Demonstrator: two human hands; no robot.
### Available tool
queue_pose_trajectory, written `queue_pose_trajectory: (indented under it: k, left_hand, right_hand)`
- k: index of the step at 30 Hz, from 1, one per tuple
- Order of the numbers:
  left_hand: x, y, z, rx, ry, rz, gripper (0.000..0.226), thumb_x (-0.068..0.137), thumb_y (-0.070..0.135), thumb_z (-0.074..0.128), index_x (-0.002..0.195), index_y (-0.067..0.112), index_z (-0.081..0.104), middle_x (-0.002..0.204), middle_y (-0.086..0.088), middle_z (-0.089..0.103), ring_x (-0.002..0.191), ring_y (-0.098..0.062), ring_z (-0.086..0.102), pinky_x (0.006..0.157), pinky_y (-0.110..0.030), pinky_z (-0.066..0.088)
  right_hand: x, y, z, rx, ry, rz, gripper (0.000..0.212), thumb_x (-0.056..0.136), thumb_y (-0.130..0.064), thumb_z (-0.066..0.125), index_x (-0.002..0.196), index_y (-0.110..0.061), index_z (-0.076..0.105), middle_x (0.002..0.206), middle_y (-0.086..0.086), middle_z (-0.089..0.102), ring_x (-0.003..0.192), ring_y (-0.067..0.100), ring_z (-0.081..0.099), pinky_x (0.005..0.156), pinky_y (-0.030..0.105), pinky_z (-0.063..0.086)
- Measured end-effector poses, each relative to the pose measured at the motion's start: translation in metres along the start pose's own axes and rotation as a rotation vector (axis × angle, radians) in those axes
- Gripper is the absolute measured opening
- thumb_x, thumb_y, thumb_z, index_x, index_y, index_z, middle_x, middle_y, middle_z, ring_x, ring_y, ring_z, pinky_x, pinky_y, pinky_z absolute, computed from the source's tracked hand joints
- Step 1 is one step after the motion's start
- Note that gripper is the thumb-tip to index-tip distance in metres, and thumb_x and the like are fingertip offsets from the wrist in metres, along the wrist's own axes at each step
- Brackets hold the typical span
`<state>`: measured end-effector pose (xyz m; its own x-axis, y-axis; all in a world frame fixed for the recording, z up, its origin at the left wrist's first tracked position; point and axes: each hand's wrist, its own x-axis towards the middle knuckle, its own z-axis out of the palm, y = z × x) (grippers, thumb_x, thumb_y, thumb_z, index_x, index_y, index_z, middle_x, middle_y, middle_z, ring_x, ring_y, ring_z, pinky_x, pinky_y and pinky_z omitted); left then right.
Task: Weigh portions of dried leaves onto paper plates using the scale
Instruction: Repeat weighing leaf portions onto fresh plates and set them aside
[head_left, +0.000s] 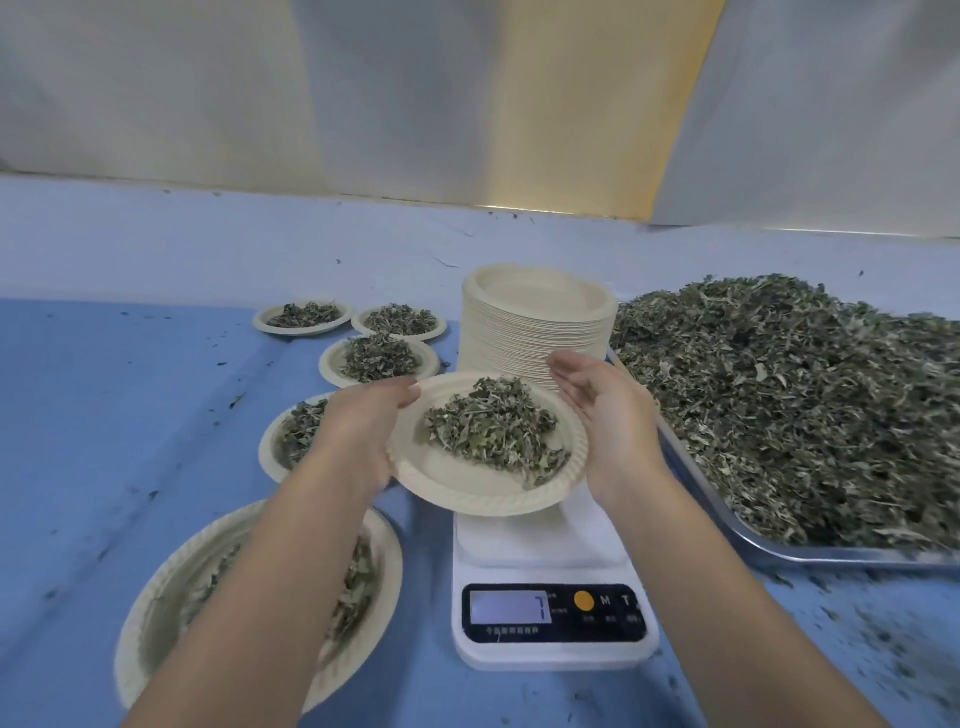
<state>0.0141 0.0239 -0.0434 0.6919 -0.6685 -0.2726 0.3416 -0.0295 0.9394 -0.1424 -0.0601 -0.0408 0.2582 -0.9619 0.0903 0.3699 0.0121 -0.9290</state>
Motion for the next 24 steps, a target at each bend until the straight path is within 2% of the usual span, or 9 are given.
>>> queue_pose_trajectory:
  k: [3,6,8,10,11,14,17,21,24]
  left_hand:
    - [0.007,0.014,-0.018,-0.016,-0.009,0.007,0.018,0.092,0.005,0.054,0.106,0.012,0.065,0.093,-0.013,0.066,0.068,-0.025,0.061,0.058,-0.035,0.054]
    - [0.015,0.025,-0.036,-0.022,0.026,0.018,0.019,0.093,0.005,0.052,0.107,0.013,0.063,0.111,-0.017,0.063,0.071,-0.026,0.061,0.058,-0.037,0.051]
    - [0.018,0.029,-0.048,-0.036,0.053,0.031,0.022,0.094,0.004,0.050,0.110,0.013,0.063,0.124,-0.018,0.058,0.089,-0.031,0.062,0.072,-0.045,0.052]
    - [0.023,0.035,-0.060,-0.062,0.101,0.033,0.026,0.094,0.004,0.050,0.117,0.010,0.062,0.134,-0.019,0.052,0.116,-0.036,0.054,0.096,-0.052,0.045]
    - [0.026,0.038,-0.067,-0.086,0.133,0.041,0.028,0.094,0.003,0.051,0.120,0.008,0.061,0.134,-0.020,0.051,0.120,-0.036,0.051,0.100,-0.052,0.042]
    - [0.040,0.044,-0.091,-0.136,0.269,0.088,0.026,0.091,0.001,0.054,0.115,0.006,0.063,0.118,-0.015,0.061,0.104,-0.031,0.060,0.091,-0.040,0.049]
    - [0.052,0.050,-0.109,-0.187,0.402,0.146,0.014,0.089,0.001,0.054,0.093,0.012,0.064,0.097,-0.010,0.058,0.083,-0.024,0.054,0.071,-0.033,0.044]
    - [0.065,0.053,-0.123,-0.288,0.530,0.196,0.031,0.089,-0.002,0.047,0.117,0.004,0.060,0.117,-0.017,0.061,0.089,-0.024,0.056,0.092,-0.044,0.048]
    - [0.075,0.054,-0.126,-0.337,0.597,0.224,0.034,0.091,0.000,0.044,0.121,0.009,0.057,0.120,-0.014,0.059,0.099,-0.029,0.059,0.095,-0.044,0.049]
  right_hand:
    - [-0.001,0.002,0.021,-0.116,-0.065,-0.054,0.030,0.088,0.000,0.047,0.088,-0.014,0.072,0.107,0.005,0.071,0.108,0.019,0.063,0.103,0.039,0.045]
    - [-0.005,0.011,0.049,-0.358,-0.168,-0.165,0.031,0.087,-0.009,0.048,0.083,-0.028,0.073,0.100,-0.007,0.073,0.105,0.011,0.063,0.101,0.038,0.045]
    - [-0.006,0.015,0.069,-0.445,-0.240,-0.193,0.029,0.084,-0.018,0.050,0.076,-0.034,0.073,0.094,-0.013,0.073,0.102,0.008,0.063,0.099,0.038,0.047]
    - [-0.003,0.018,0.086,-0.492,-0.288,-0.177,0.029,0.086,-0.023,0.050,0.075,-0.036,0.073,0.093,-0.014,0.072,0.100,0.008,0.064,0.098,0.037,0.047]
    - [-0.001,0.020,0.094,-0.502,-0.316,-0.165,0.030,0.088,-0.022,0.049,0.077,-0.037,0.073,0.094,-0.013,0.072,0.099,0.008,0.064,0.098,0.037,0.046]
    - [0.006,0.028,0.118,-0.463,-0.332,-0.149,0.024,0.092,-0.020,0.050,0.091,-0.033,0.070,0.106,-0.002,0.071,0.089,0.009,0.065,0.091,0.032,0.050]
    - [0.019,0.040,0.135,-0.480,-0.259,-0.135,0.026,0.092,-0.021,0.050,0.114,-0.022,0.064,0.111,-0.008,0.062,0.096,0.005,0.058,0.085,0.028,0.045]
    - [0.028,0.060,0.154,-0.609,-0.302,0.095,0.028,0.091,-0.018,0.053,0.107,0.005,0.060,0.101,0.015,0.066,0.089,0.026,0.065,0.084,0.044,0.055]
    - [0.026,0.070,0.167,-0.434,-0.359,0.278,0.022,0.090,-0.010,0.061,0.111,-0.001,0.058,0.105,0.016,0.065,0.078,0.024,0.069,0.058,0.027,0.058]
